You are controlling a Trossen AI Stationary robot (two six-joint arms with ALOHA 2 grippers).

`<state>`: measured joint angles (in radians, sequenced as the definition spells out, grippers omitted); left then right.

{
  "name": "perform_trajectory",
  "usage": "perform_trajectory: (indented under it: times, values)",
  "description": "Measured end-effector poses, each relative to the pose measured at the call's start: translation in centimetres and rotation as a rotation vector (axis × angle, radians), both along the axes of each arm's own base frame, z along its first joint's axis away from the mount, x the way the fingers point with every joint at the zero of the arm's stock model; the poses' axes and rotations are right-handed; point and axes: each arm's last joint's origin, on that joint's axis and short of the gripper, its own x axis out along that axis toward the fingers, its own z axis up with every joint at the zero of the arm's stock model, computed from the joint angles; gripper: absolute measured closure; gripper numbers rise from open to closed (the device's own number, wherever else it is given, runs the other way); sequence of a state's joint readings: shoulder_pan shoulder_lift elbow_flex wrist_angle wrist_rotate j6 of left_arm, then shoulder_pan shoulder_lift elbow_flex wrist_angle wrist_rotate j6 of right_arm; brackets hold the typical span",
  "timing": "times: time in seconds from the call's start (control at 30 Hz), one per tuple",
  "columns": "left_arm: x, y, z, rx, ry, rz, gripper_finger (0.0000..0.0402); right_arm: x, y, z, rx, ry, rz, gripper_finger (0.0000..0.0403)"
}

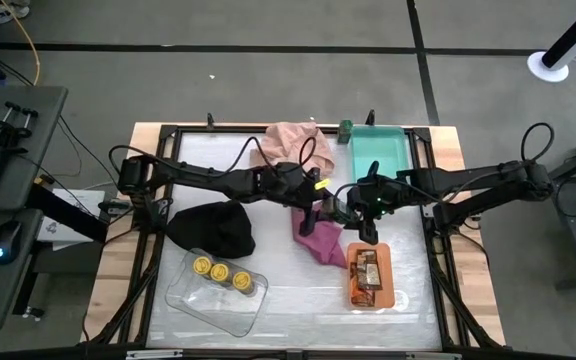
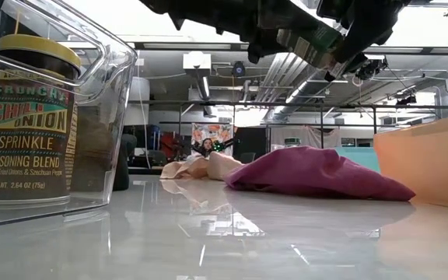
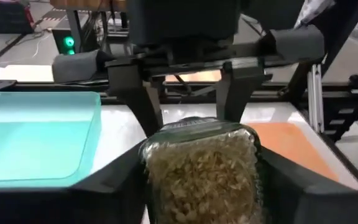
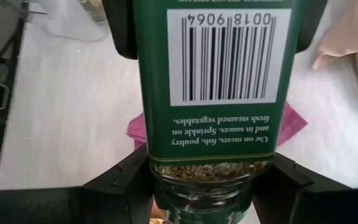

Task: Sort spices by type
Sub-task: Put the bottom green seasoning bottle into the green bin

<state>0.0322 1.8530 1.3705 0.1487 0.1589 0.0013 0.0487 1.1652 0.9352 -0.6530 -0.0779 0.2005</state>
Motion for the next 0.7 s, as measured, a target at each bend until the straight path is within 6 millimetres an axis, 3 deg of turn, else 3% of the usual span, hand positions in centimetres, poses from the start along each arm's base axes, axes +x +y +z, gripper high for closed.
perform_trajectory:
  times: [0.1, 0.33, 0.53, 0.6, 0.7]
  values:
    - [0.0, 0.0, 0.0, -0.017, 0.001, 0.007, 0.0236, 0.0, -0.1, 0.0, -0.013, 0.004, -0.015, 0.0204]
    - [-0.7, 0.6, 0.1, -0.011, 0.072, 0.009, 0.0239, -0.3, -0.1, 0.5, -0.005, 0.002, -0.076, 0.0202]
    - [-3.5, 3.6, 1.7, 0.064, 0.199, 0.094, 0.0243, -1.4, -0.5, 3.4, -0.09, 0.066, -0.161, 0.0039]
    - [-5.0, 4.7, 3.5, 0.078, 0.184, 0.144, 0.0243, -1.9, -0.6, 3.9, -0.101, 0.086, -0.19, 0.0017]
    - [-6.6, 5.8, 6.4, 0.092, 0.083, 0.192, 0.0243, -1.8, -0.7, 4.8, -0.091, -0.01, -0.222, 0.0035]
